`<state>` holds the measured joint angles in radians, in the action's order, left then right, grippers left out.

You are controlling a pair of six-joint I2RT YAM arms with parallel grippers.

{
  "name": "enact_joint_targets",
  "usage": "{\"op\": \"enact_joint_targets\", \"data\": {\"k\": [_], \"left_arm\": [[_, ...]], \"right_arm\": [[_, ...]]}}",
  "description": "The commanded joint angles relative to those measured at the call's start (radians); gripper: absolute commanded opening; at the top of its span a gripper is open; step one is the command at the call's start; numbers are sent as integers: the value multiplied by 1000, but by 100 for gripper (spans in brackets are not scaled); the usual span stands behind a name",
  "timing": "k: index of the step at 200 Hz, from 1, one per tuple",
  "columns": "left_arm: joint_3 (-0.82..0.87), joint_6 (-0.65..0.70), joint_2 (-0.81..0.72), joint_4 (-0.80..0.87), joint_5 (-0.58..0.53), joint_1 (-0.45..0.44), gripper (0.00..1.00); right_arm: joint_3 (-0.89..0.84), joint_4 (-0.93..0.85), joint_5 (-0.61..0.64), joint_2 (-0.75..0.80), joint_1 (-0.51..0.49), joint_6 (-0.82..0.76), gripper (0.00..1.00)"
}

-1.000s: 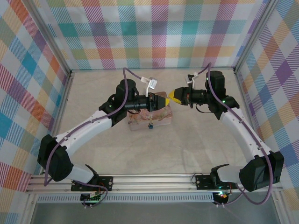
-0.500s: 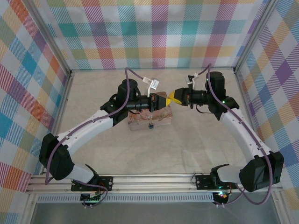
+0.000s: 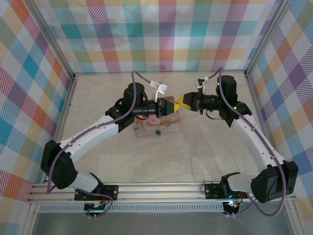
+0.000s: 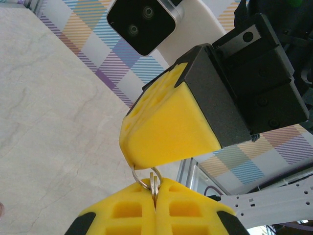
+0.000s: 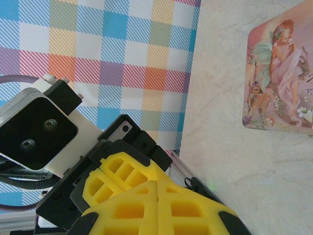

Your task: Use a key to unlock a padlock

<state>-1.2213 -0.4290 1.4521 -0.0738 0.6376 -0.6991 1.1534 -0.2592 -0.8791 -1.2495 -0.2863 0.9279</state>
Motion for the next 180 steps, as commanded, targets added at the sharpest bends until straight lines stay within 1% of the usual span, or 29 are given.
{"op": "enact_joint_targets", "data": {"k": [1,13,31,50,77,114,138,150,180], "left_arm": [[-23,27,2,45,-16,-4,0],[-26,30,-1,51,-14,-3,0],[-33,29,-1,61,2,-4,0],[-35,27,-2,62,34,-3,0],[-37,22,-5,61,91,-3,0],[-30,18,-22,44,140,-2,0],[-27,8,-35,23,166,2,0],[-29,0,-39,15,178,3,0],[-30,-8,-46,6,190,7,0]], "right_arm": [[-1,3,-21,36,9,-33,2],[-3,0,-23,38,9,-45,8],[-6,-12,-18,48,14,-73,25],[-43,34,-40,71,28,-84,31],[-98,121,-87,105,38,-103,33],[-135,143,-119,124,38,-171,31],[-173,199,-146,141,39,-183,30],[-184,211,-152,149,38,-190,28],[-213,269,-185,161,38,-174,28]]}}
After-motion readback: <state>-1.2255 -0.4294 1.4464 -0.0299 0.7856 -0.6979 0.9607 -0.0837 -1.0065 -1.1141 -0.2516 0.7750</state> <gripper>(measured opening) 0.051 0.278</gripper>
